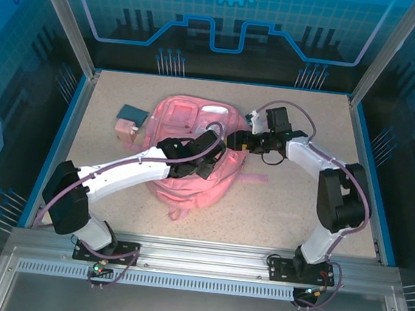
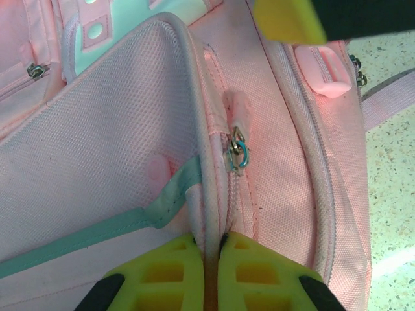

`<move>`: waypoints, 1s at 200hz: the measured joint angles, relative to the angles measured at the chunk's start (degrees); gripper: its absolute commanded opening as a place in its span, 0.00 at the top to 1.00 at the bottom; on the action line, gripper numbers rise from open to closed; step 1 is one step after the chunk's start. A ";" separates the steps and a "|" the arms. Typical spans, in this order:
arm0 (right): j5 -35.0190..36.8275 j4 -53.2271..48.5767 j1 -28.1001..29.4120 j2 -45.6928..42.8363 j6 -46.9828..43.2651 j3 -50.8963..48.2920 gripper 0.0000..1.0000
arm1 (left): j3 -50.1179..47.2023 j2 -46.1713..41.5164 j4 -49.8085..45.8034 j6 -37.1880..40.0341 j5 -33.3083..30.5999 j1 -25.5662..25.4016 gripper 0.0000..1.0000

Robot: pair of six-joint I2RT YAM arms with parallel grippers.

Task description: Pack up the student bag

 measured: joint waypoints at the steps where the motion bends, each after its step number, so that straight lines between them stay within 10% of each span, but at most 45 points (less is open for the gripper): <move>1: -0.11 0.00 0.00 0.22 -0.02 0.02 0.17 | 0.00 0.00 0.04 0.00 0.07 0.00 0.95; 112: -6.73 -0.72 -0.13 1.64 -4.50 0.87 0.25 | -0.02 0.00 0.22 -0.07 0.79 0.26 0.95; 163: -3.10 -1.79 -0.04 1.66 -3.21 1.31 0.01 | -0.31 0.00 0.66 -0.09 1.75 0.37 0.95; 200: -3.43 -1.92 0.11 2.58 -2.29 1.84 0.03 | -0.48 0.00 0.90 -0.09 1.95 0.37 0.95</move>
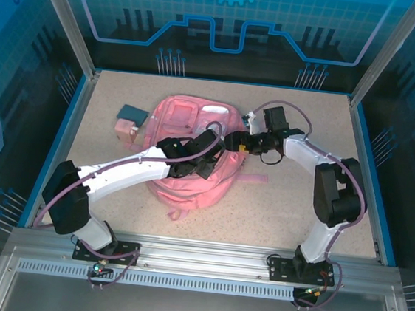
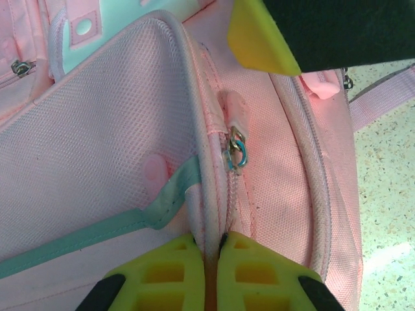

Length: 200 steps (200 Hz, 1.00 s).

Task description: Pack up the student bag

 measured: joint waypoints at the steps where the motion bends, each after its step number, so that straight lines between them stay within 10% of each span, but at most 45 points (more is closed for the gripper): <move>1: -0.02 0.00 0.00 0.02 0.02 0.00 0.03 | -0.02 0.00 0.04 0.00 0.02 0.02 0.95; 200: -3.76 -0.92 2.56 -6.93 0.20 -4.83 0.59 | -0.98 -0.42 1.25 -1.46 0.24 0.07 0.95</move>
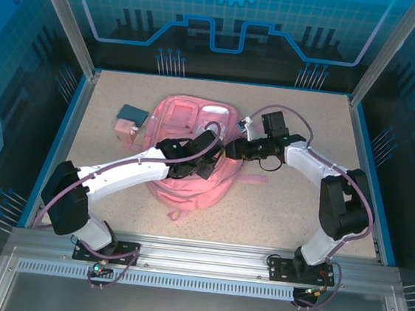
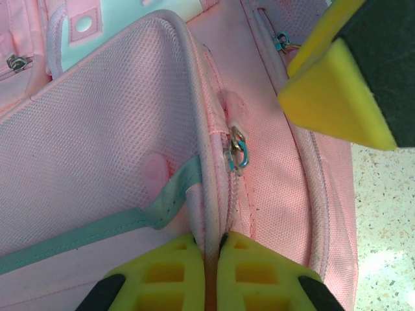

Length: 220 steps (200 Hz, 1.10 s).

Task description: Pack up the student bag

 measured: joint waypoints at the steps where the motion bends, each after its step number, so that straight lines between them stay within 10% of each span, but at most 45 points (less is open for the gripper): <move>1: 0.11 -0.04 0.02 0.00 0.02 -0.02 0.59 | 0.00 0.00 0.00 0.00 0.00 0.00 0.95; 108: 13.05 -2.43 0.00 1.64 -4.31 2.40 0.31 | -0.33 -0.02 0.26 0.00 0.02 -0.02 0.95; 220: 8.31 -3.45 -0.04 4.35 -8.83 3.98 0.73 | -0.63 -0.13 0.24 0.00 0.44 -0.02 0.95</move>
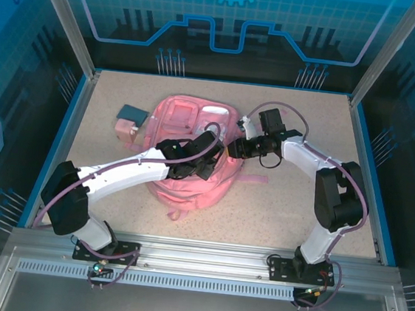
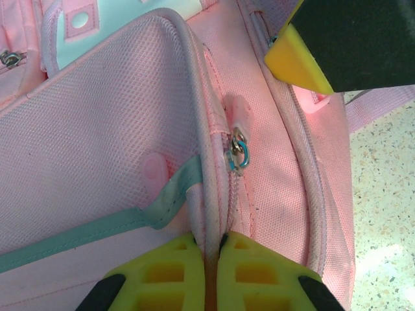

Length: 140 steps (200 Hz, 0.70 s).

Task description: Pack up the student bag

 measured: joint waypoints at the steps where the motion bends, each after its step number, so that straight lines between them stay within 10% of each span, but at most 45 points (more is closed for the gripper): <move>1: 0.00 0.00 0.00 0.00 0.00 0.00 0.74 | 0.00 0.00 0.00 0.00 0.00 0.02 0.95; 140: 5.22 1.53 5.07 -9.07 4.98 -8.22 0.93 | 0.28 1.16 0.00 -4.61 0.42 0.00 0.97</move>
